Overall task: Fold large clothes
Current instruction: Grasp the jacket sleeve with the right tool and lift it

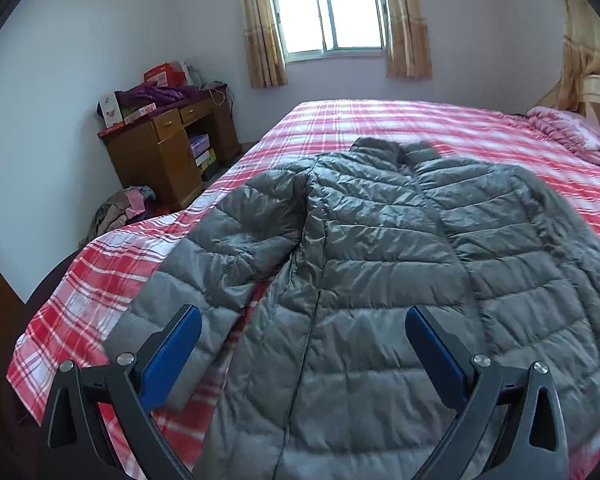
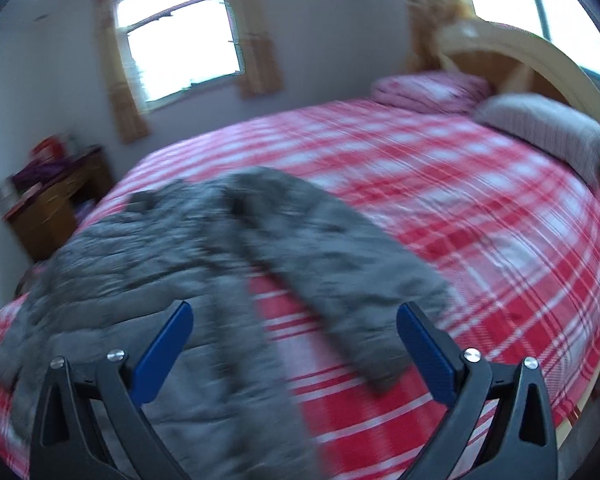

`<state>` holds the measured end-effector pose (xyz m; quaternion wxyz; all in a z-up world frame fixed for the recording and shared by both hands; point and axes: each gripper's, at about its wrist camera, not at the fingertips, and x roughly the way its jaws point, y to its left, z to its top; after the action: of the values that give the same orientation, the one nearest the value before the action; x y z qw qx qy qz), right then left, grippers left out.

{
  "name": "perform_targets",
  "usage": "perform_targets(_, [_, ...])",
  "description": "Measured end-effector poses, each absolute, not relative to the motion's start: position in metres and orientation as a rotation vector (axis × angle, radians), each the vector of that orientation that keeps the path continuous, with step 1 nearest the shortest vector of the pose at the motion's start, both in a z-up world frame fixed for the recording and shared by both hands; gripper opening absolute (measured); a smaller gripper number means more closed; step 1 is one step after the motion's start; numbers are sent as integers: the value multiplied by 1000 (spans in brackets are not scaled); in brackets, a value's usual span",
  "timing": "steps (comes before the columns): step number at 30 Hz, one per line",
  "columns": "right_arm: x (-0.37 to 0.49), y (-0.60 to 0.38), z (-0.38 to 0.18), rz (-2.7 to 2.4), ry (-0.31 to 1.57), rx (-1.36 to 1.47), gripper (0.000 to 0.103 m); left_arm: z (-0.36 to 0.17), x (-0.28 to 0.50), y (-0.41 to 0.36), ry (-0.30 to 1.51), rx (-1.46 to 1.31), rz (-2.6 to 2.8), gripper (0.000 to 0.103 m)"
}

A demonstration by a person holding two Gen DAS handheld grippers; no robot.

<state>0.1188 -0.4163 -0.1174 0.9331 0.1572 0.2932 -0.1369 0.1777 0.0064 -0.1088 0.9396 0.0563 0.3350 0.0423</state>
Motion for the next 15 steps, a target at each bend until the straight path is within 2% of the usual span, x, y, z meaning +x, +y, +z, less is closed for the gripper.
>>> perform_targets(5, [135, -478, -152, -408, 677, 448, 98, -132, 224, 3, 730, 125, 131, 102])
perform_targets(10, [156, -497, -176, -393, 729, 486, 90, -156, 262, -5, 789, 148, 155, 102])
perform_targets(13, [167, -497, -188, -351, 754, 477, 72, -168, 277, -12, 819, 178, 162, 102])
perform_targets(15, [167, -499, -189, -357, 743, 448, 43, -173, 282, -14, 826, 196, 167, 102])
